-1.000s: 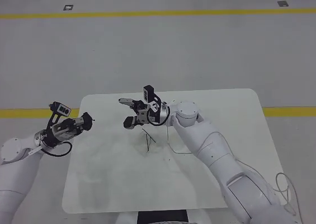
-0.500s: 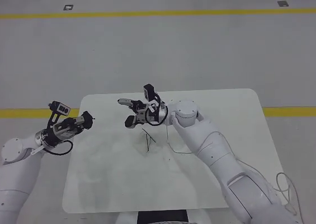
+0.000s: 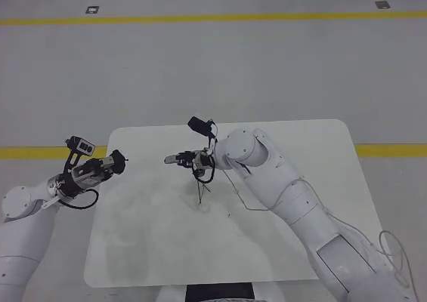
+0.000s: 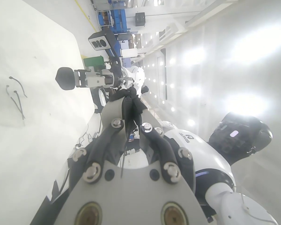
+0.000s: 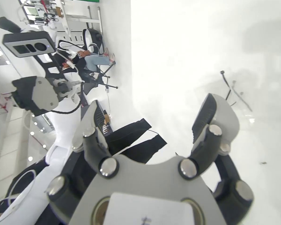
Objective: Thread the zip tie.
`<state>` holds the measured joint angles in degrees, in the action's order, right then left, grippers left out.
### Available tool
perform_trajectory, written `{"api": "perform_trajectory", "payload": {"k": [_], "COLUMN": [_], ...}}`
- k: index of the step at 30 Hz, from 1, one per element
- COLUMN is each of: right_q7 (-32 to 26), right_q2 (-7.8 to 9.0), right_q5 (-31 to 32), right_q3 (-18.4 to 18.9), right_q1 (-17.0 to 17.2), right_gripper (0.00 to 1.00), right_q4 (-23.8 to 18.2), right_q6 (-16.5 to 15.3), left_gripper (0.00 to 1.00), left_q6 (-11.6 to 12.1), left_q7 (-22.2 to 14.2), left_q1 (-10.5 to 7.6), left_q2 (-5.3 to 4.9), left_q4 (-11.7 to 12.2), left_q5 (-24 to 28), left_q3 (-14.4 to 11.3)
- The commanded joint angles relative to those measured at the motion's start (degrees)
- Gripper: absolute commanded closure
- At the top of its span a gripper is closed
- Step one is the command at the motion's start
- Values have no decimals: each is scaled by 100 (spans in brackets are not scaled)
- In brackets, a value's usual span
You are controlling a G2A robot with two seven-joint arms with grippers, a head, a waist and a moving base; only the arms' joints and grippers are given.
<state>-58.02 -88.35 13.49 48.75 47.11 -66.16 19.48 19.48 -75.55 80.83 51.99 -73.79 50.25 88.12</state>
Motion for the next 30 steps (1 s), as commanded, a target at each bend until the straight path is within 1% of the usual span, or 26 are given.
{"api": "perform_trajectory", "payload": {"k": [1, 4, 6, 8, 11, 14, 15, 17, 18, 20, 22, 24, 30], "right_q7": [0, 64, -5, -148, -242, -379, -444, -488, -600, -733, -982, -1135, -1135], "right_q2": [0, 1, -22, -87, -268, -494, -597, -747, -849, -1002, -1174, -1305, -1305], "right_q5": [-8, 63, 349, 650, 826, 1100, 1140, 1124, 1192, 1270, 1289, 1373, 1373], "right_q3": [-1, -40, -184, -377, -616, -885, -958, -1016, -1104, -1191, -1273, -1331, -1331], "right_q1": [0, 20, -140, -368, -677, -984, -1076, -1177, -1240, -1335, -1416, -1521, -1521], "right_gripper": [0, 0, 0, 0, 0, 0, 0, 0, 0, 0, 0, 0, 0], "right_q4": [0, -20, 113, 331, 729, 1275, 1511, 1838, 2083, 2414, 2719, 2955, 2955], "right_q6": [0, 0, 0, 0, 0, 0, 0, 0, 0, 0, 0, 0, 0], "left_gripper": [100, 100, 100, 100, 100, 100, 100, 100, 100, 100, 100, 100, 100], "left_q6": [0, 0, 0, 0, 0, 0, 0, 0, 0, 0, 0, 0, 0], "left_q7": [0, 0, 0, 0, 0, 0, 0, 0, 0, 0, 0, 0, 0], "left_q1": [0, 0, 0, 0, 0, 0, 0, 0, 0, 0, 0, 0, 0], "left_q2": [0, 0, 0, 0, 0, 0, 0, 0, 0, 0, 0, 0, 0], "left_q4": [0, 0, 0, 0, 0, 0, 0, 0, 0, 0, 0, 0, 0], "left_q5": [0, 0, 0, 0, 0, 0, 0, 0, 0, 0, 0, 0, 0], "left_q3": [0, 0, 0, 0, 0, 0, 0, 0, 0, 0, 0, 0, 0]}}
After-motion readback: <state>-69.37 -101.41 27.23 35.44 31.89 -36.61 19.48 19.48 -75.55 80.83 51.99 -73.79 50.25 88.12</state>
